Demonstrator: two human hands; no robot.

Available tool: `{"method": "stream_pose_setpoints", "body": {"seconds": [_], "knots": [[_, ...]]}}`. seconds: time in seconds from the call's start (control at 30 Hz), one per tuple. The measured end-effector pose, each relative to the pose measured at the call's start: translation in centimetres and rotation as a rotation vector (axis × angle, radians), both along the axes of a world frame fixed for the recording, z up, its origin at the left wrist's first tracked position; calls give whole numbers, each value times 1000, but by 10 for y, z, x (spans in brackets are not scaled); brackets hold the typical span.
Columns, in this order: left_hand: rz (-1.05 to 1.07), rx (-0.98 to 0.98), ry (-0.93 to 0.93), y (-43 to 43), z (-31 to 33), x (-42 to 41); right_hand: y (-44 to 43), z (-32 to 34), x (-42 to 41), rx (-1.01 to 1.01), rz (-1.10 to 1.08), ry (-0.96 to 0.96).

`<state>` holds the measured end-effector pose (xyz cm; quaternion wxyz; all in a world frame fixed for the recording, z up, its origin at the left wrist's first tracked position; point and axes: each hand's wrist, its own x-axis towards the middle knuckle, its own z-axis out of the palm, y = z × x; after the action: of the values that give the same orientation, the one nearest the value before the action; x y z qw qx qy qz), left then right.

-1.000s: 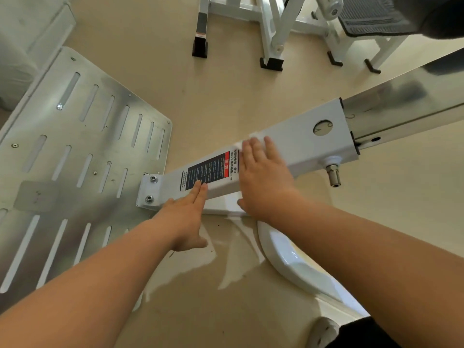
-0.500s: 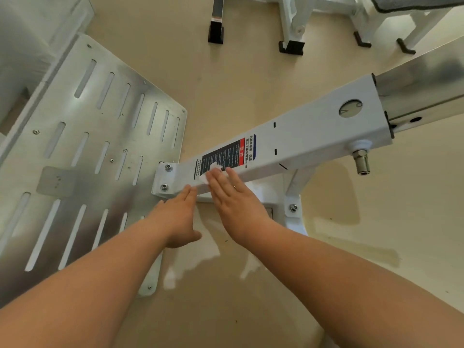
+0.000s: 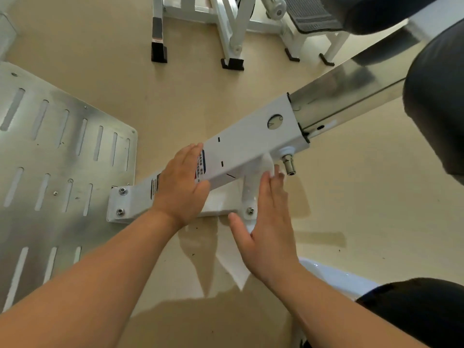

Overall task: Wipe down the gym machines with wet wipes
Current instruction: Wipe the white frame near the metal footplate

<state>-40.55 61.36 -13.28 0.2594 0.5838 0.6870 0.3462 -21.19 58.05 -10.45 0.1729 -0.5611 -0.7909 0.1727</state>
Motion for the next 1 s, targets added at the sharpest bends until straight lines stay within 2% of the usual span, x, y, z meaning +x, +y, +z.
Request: {"method": "stream_pose_setpoints", "body": {"seconds": [0.03, 0.1, 0.17, 0.3, 0.4, 0.63, 0.73, 0.87, 1.0], "knots": [[-17, -9, -31, 0, 0, 2, -5, -5, -5, -76, -75, 147], [-76, -33, -85, -4, -2, 5, -2, -15, -21, -60, -143, 338], [-128, -46, -146, -8, -4, 7, 11, -24, -44, 13, -151, 432], [-124, -136, -350, -14, 3, 3, 31, -29, -85, 29, -249, 632], [-137, -226, -457, -19, 7, -6, 37, -49, -84, 143, -222, 596], [-168, -264, -384, -19, -8, -13, 33, -79, -73, 123, -170, 523], [-144, -247, -427, -14, -5, -13, 43, -67, -61, 227, -159, 533], [-147, -240, -516, -16, -3, -14, 53, -77, -61, 303, -147, 406], [-181, -241, -467, -21, -9, -17, 37, -114, -65, 270, -49, 268]]}}
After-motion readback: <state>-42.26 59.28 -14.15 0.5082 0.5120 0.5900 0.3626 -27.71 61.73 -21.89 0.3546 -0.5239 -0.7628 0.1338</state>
